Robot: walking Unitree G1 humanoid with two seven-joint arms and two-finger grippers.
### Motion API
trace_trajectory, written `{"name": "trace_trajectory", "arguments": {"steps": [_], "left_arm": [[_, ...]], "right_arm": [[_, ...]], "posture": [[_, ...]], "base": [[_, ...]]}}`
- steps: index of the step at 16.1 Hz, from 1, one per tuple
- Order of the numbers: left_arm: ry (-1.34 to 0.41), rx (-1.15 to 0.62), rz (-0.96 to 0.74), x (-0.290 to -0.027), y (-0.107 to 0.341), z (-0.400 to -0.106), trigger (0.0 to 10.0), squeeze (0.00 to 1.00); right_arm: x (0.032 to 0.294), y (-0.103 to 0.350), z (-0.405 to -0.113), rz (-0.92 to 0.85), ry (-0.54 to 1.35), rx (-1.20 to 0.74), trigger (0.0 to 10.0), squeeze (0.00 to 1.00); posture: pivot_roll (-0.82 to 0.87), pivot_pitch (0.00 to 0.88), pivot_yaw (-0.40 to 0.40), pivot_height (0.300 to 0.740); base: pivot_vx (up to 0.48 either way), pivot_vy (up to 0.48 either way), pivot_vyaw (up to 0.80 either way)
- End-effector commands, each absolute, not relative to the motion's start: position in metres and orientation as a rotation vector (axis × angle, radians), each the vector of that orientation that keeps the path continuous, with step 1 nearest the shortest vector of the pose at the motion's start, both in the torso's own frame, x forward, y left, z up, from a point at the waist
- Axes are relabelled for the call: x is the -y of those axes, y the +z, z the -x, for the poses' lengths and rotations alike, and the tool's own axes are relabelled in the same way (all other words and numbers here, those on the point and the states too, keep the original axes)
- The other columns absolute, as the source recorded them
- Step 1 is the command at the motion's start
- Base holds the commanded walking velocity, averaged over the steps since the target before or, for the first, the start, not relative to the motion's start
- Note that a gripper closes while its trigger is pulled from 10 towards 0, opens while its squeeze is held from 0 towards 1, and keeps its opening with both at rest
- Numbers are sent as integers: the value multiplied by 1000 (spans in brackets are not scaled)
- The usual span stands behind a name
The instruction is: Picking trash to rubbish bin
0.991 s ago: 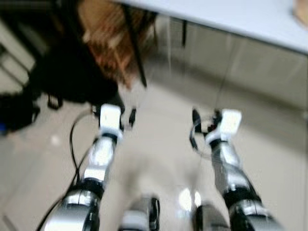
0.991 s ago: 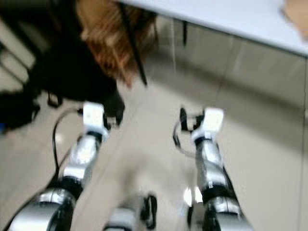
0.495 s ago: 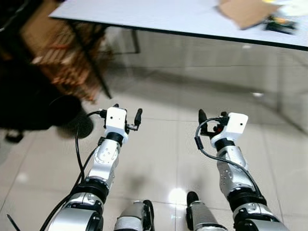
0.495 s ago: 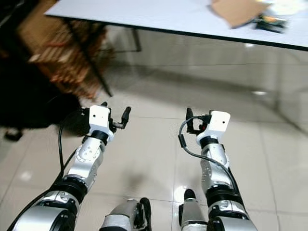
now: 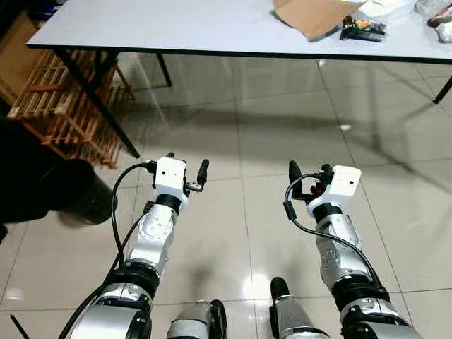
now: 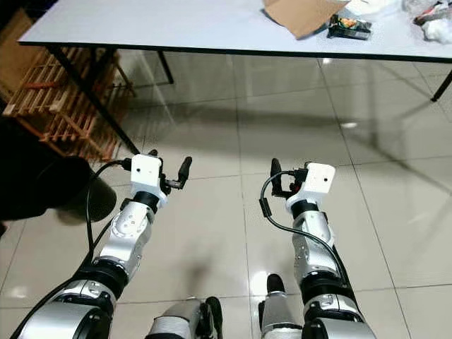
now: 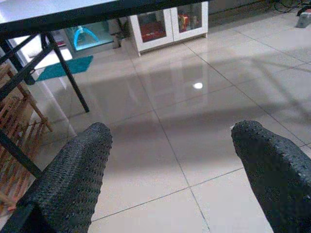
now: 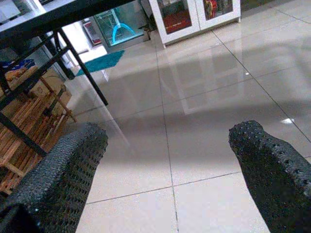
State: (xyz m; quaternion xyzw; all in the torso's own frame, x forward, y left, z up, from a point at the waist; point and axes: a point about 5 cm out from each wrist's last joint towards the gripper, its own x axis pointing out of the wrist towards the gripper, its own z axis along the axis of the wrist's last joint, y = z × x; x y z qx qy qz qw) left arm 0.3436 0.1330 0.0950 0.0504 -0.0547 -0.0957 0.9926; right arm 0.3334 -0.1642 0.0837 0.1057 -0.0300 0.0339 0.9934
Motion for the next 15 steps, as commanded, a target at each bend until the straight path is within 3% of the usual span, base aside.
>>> {"name": "trace_trajectory", "arguments": {"steps": [1, 15], "left_arm": [[-184, 74, -110, -138, 87, -340, 10000, 0], [-180, 75, -102, -138, 87, -340, 10000, 0]], "right_arm": [[158, 76, -330, -212, 89, 20, 10000, 0], [159, 74, -330, -206, 85, 2, 10000, 0]], "posture": [[77, 239, 152, 740], [77, 249, 148, 740]], "base": [[0, 0, -750], [0, 0, -750]]}}
